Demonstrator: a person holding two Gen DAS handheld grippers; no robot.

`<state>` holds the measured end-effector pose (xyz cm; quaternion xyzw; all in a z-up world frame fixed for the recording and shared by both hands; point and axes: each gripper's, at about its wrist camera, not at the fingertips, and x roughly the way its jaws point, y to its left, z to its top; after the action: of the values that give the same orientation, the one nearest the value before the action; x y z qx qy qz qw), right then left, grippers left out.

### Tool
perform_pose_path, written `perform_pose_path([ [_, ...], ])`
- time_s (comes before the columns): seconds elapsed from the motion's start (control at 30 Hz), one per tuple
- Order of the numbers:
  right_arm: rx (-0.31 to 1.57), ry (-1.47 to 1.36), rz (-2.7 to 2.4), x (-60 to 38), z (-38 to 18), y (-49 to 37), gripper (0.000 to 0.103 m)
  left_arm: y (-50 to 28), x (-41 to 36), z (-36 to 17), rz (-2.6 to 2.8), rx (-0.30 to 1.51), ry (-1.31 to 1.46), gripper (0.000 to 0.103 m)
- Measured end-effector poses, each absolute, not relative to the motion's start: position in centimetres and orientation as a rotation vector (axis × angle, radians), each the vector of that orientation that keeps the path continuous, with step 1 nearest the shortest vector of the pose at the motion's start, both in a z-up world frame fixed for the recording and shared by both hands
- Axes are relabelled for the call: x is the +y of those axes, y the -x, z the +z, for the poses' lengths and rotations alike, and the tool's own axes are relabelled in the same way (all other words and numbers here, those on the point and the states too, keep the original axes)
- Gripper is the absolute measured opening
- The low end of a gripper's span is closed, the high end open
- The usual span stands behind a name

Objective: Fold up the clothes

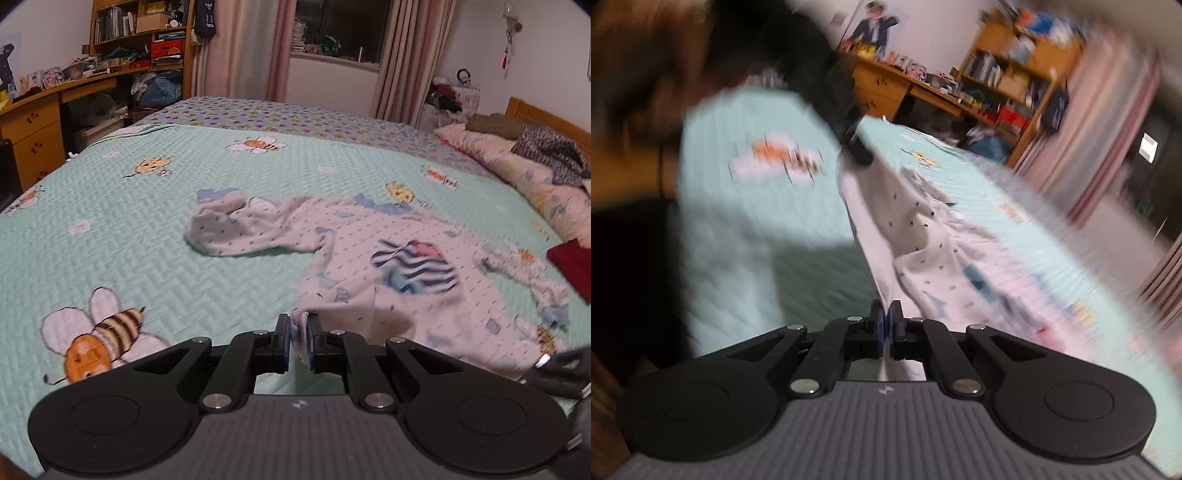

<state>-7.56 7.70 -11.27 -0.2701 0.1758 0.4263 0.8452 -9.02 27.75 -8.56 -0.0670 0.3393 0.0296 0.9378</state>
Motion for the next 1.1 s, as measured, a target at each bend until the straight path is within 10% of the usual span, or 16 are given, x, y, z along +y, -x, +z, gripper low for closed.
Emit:
perform_pose_path([
  [0.4,0.400,0.760,0.973,9.3,-16.6,9.8,0.006,9.8,26.5,-15.4,0.147,0.856,-0.030,0.013],
  [0.8,0.511,0.511,0.910,-1.4,-13.8,11.0,0.025,14.9,23.3,-13.4,0.006,0.786,-0.185,0.043],
  [0.87,0.521,0.568,0.860,-2.6,-14.3,10.5,0.025,15.3,20.4,-13.6,-0.081,0.760,-0.302,0.061],
  [1.1,0.479,0.769,0.811,-3.6,-16.1,10.5,0.027,14.1,12.2,-15.4,-0.309,0.724,-0.522,0.063],
])
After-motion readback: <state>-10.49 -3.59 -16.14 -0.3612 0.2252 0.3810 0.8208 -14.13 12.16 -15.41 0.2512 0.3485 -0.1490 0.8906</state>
